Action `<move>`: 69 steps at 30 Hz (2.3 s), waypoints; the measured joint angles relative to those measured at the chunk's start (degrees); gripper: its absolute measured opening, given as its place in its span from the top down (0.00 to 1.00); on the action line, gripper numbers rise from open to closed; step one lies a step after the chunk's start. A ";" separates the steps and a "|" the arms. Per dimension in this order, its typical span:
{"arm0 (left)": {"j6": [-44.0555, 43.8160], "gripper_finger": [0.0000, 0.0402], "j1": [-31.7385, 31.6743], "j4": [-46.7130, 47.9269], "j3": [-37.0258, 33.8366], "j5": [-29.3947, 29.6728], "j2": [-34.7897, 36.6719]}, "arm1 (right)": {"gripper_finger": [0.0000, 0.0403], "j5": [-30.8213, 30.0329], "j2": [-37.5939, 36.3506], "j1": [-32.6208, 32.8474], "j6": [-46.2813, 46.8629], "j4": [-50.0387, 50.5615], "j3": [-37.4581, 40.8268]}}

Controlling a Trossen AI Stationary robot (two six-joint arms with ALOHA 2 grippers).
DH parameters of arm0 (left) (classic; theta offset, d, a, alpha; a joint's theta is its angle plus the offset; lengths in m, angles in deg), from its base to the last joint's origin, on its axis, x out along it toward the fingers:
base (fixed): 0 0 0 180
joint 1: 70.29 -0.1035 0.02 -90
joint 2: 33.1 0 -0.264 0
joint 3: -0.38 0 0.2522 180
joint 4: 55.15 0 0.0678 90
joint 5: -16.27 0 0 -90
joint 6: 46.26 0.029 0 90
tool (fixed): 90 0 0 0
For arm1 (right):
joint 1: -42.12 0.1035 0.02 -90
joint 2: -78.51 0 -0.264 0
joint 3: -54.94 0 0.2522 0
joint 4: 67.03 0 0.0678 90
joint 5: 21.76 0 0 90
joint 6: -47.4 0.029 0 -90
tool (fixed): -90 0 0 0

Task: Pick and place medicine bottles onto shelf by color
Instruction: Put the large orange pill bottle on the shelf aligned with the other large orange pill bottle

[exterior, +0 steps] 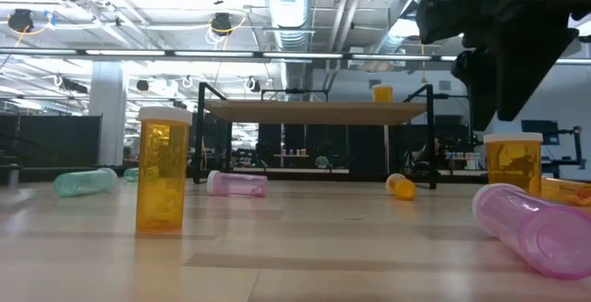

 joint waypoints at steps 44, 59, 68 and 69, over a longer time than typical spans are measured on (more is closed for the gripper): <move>-1.09 0.55 0.00 0.76 0.02 -0.02 -0.02 | 0.50 0.31 0.75 -0.49 -0.44 1.08 2.89; -1.32 0.55 0.00 0.75 0.02 0.00 -0.02 | 0.48 0.42 0.90 -3.53 -3.61 8.37 -4.02; -1.35 0.55 0.02 0.76 0.02 -0.02 -0.02 | 0.48 0.37 0.88 -12.17 -11.65 14.57 -12.86; -1.34 0.55 0.00 0.76 0.02 -0.02 -0.02 | 0.48 0.33 0.88 -13.40 -12.67 15.55 -14.17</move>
